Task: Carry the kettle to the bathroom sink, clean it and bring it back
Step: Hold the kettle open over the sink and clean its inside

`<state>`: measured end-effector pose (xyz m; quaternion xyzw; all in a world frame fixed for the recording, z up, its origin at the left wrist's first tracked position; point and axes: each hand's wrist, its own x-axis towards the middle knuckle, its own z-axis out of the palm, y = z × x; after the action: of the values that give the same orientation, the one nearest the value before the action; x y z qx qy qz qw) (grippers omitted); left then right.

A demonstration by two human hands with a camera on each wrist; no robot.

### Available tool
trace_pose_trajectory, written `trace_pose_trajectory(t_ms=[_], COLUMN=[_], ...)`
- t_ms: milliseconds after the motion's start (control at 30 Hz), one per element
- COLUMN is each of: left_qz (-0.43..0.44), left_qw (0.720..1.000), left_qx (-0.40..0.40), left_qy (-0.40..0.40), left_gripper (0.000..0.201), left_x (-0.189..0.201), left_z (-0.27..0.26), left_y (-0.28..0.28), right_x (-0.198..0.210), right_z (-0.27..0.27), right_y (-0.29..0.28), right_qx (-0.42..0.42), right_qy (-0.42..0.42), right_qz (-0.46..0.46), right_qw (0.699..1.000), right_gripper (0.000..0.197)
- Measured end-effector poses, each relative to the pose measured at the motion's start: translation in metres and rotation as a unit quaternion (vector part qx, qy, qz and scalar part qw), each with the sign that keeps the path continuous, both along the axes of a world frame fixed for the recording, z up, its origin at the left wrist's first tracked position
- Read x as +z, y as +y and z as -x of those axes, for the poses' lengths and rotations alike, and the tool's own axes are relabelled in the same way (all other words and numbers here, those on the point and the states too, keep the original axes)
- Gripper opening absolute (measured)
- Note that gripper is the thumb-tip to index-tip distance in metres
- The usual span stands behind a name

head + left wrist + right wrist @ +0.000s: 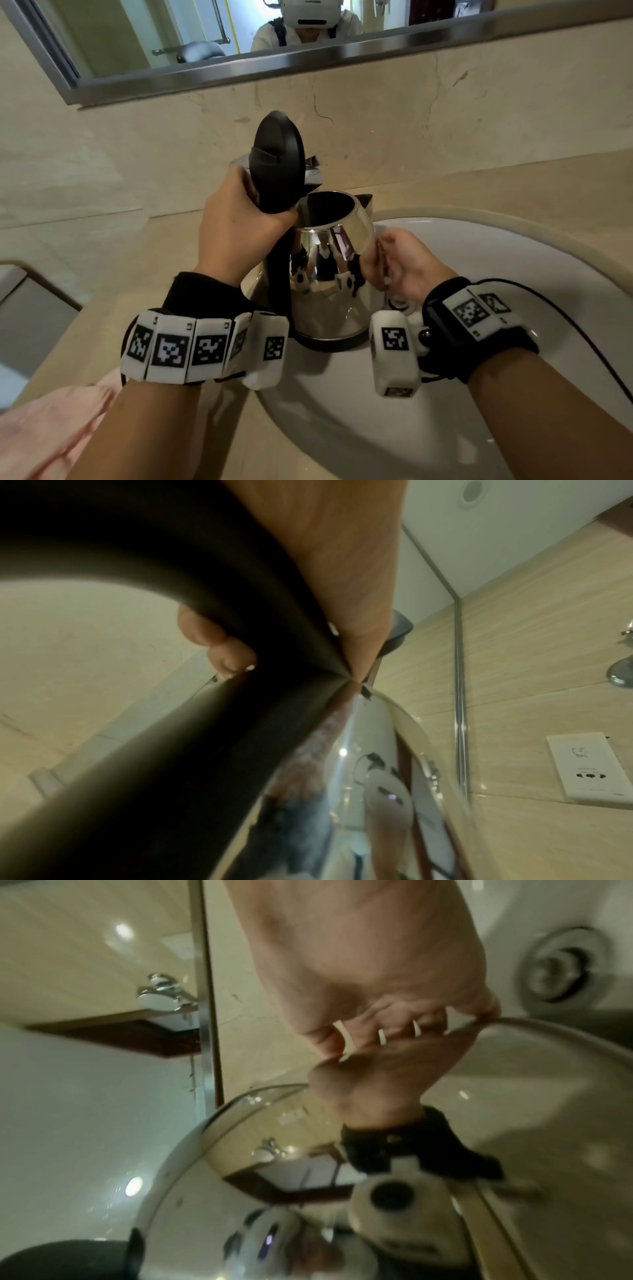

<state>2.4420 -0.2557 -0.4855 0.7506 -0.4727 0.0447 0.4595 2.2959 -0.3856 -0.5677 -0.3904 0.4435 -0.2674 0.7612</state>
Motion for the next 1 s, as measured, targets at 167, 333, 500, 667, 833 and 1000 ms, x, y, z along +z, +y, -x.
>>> trace_pose_trajectory(t_ms=[167, 333, 500, 667, 833, 1000], left_qz=[-0.002, -0.007, -0.012, -0.010, -0.008, -0.010], left_qw=[1.000, 1.000, 1.000, 1.000, 1.000, 1.000], left_qx=[-0.006, -0.001, 0.003, -0.005, -0.001, 0.003], left_qy=[-0.005, -0.006, -0.015, -0.013, -0.008, -0.016], left_gripper=[0.042, 0.042, 0.044, 0.047, 0.042, 0.039], left_x=[0.001, 0.002, 0.000, 0.000, -0.001, 0.000], left_z=[0.000, -0.001, -0.001, -0.002, -0.001, -0.001], left_y=[0.000, -0.001, -0.001, 0.000, 0.000, -0.001], right_x=[0.008, 0.016, 0.017, 0.019, 0.012, 0.011], right_z=[-0.018, -0.033, -0.035, -0.042, -0.045, -0.045], right_y=[-0.019, -0.026, -0.038, -0.035, -0.040, -0.042], right_qx=[0.048, 0.079, 0.111, 0.137, 0.146, 0.155], right_qy=[-0.038, -0.057, -0.117, -0.185, -0.197, -0.211], right_qz=[0.043, 0.044, 0.016, -0.052, -0.083, -0.074], right_qw=[0.997, 0.994, 0.987, 0.972, 0.966, 0.962], right_gripper=[0.040, 0.014, 0.029, 0.024, 0.025, 0.026])
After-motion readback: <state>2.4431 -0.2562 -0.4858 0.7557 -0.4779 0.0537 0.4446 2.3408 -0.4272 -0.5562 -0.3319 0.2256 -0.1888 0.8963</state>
